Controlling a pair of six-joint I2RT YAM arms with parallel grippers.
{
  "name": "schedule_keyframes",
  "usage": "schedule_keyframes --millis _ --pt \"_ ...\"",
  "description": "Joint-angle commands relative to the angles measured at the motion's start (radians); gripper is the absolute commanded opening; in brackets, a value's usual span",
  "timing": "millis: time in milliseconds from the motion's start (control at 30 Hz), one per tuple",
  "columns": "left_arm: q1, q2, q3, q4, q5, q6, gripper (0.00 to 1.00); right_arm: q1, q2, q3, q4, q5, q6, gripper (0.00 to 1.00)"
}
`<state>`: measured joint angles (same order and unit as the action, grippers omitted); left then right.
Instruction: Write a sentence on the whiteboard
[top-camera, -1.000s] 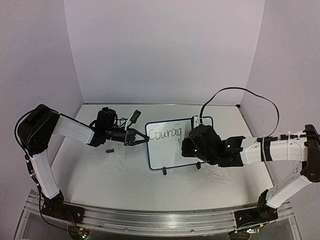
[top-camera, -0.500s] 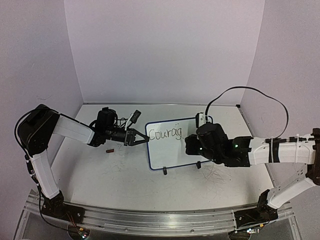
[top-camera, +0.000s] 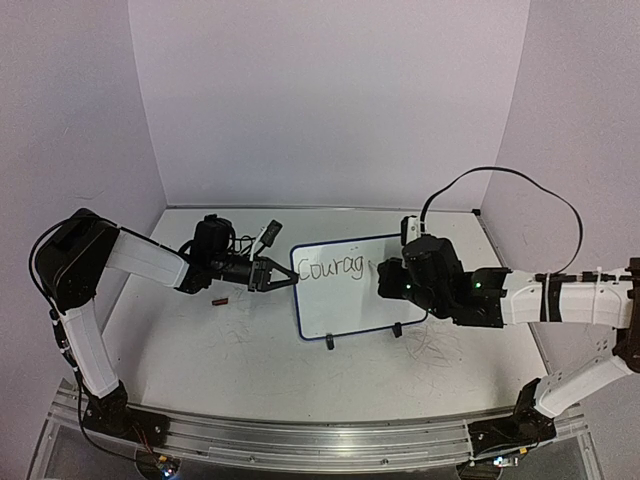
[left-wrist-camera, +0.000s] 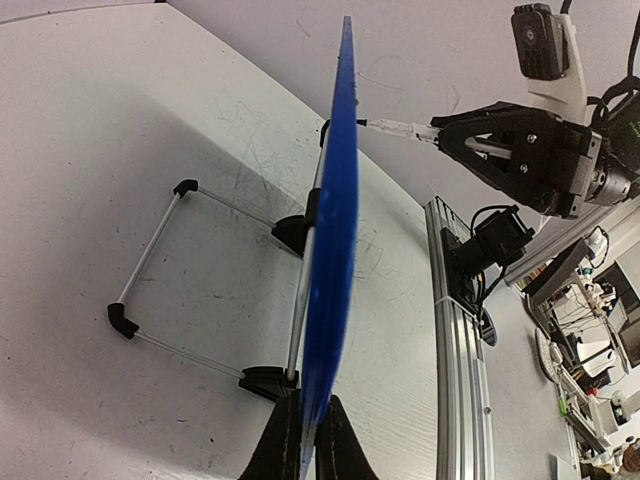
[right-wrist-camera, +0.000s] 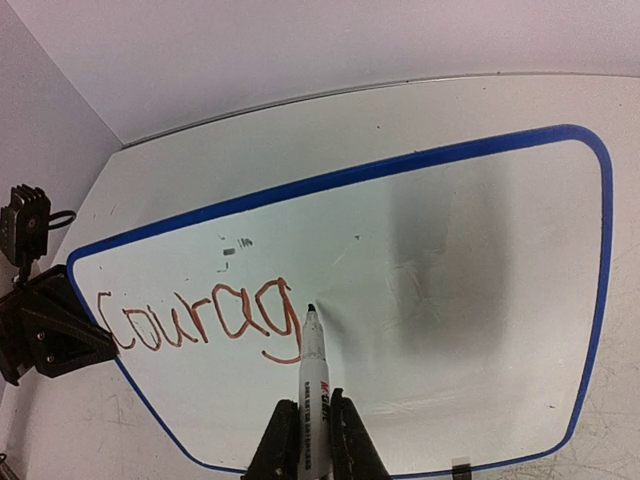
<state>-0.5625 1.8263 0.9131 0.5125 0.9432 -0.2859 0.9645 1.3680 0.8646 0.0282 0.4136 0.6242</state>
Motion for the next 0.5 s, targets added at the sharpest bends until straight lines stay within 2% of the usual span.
schedule_keyframes --millis 0,467 --pt "-0.004 -0.039 0.013 -0.044 0.035 -0.005 0.00 -0.005 0.022 0.026 0.045 -0.001 -0.024 0.00" --pt "-0.004 -0.041 0.016 -0.050 0.036 -0.001 0.00 -0.018 0.051 0.034 0.058 0.015 -0.020 0.00"
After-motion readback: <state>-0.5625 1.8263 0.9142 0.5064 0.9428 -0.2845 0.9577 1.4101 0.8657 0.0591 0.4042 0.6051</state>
